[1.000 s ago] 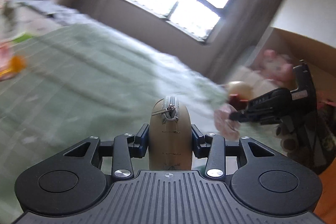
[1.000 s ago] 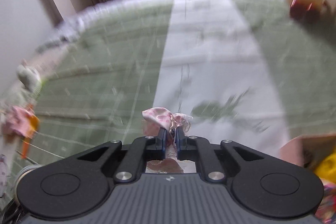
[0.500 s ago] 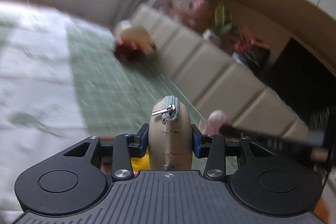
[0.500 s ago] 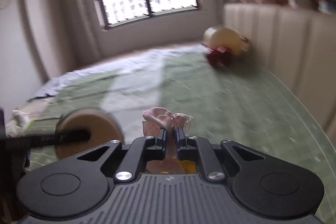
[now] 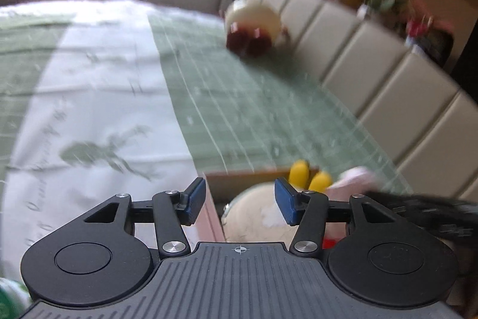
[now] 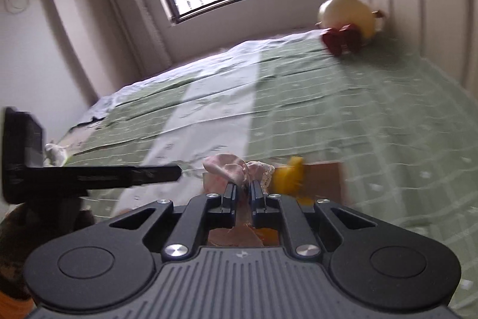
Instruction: Organize soft objects
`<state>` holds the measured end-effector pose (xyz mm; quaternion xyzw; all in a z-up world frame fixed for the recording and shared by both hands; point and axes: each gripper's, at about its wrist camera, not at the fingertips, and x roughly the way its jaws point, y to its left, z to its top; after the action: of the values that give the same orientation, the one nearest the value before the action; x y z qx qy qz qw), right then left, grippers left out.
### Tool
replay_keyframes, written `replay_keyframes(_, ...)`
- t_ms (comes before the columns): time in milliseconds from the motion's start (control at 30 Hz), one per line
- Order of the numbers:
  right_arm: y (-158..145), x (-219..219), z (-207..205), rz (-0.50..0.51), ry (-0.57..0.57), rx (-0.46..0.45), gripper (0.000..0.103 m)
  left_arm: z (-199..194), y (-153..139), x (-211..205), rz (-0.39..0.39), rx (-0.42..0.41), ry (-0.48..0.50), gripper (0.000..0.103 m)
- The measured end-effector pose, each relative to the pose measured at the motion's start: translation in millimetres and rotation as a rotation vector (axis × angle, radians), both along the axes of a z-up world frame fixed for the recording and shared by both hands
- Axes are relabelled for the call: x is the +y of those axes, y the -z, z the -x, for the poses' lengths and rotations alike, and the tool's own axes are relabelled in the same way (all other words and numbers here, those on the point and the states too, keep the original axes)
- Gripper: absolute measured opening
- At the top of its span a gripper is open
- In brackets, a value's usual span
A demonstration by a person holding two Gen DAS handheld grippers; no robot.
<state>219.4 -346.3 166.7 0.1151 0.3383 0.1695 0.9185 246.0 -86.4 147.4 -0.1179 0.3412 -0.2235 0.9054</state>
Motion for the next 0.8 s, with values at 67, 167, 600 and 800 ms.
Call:
replay_keyframes(67,4,22,-10,0.022,-0.016,0.048,0.009,9,-10,14,0.045,-0.031,-0.027,0.055)
replay_keyframes(167,16,50,-15,0.053,-0.07,0.106,0.009,38,-11,38,0.099,-0.05,-0.022,0.055)
replay_keyframes(600,89,84,25,0.295,0.066,0.205,0.009,123,46,44,0.054,-0.039,0.145,0.055)
replay_keyframes(800,91,96,27,0.28,0.088,0.2,0.009,130,70,62,0.025,0.006,0.115,0.055)
